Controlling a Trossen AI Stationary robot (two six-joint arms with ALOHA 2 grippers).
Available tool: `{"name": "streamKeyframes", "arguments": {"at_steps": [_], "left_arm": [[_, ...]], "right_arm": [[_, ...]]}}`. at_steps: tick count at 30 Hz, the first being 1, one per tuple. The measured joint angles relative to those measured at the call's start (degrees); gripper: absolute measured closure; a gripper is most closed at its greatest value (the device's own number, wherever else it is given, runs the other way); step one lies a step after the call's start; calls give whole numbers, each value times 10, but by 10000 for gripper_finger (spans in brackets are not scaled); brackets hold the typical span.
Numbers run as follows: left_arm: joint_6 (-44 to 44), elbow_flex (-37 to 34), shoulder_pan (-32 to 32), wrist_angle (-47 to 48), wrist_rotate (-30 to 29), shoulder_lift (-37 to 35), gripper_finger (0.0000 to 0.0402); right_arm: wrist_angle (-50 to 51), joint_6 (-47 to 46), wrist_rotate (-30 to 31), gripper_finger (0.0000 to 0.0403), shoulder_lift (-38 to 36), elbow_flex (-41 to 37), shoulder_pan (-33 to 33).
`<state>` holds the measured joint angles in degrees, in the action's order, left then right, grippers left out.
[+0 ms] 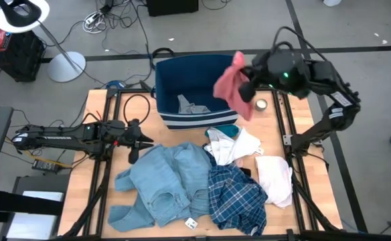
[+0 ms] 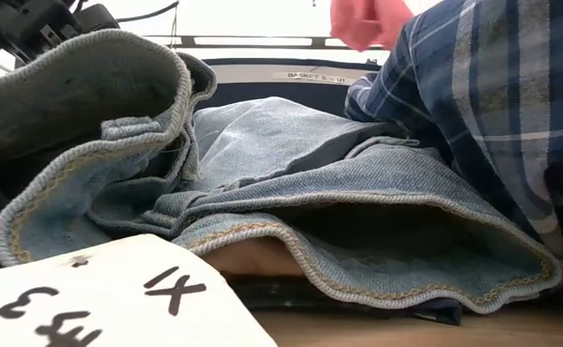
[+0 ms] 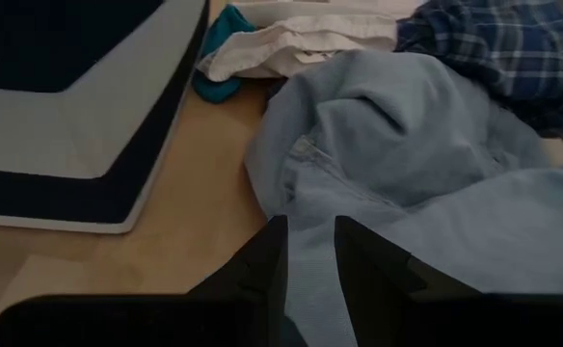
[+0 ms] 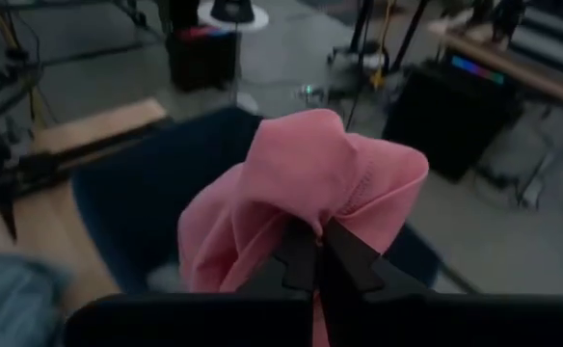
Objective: Sort clothes
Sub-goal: Put the pink underwear into the blue organizer bin
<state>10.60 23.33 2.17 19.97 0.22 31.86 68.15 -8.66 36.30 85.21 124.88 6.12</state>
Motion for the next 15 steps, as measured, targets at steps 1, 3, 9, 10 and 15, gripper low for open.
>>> {"name": "streamKeyframes", "arguments": {"at_steps": [1, 3, 9, 10, 15], "left_arm": [[0, 0, 0, 0, -6, 0, 307], [1, 0, 0, 0, -11, 0, 307], [1, 0, 0, 0, -13, 0, 307], [1, 0, 0, 0, -13, 0, 307], [1, 0, 0, 0, -13, 0, 307]], "right_arm": [[-18, 14, -2, 402, 11, 7, 9], [-57, 41, -4, 402, 31, 19, 25], [-172, 98, -79, 400, 75, 26, 79], [-184, 98, -93, 400, 82, 26, 88], [-197, 98, -136, 399, 114, 26, 123]]}}
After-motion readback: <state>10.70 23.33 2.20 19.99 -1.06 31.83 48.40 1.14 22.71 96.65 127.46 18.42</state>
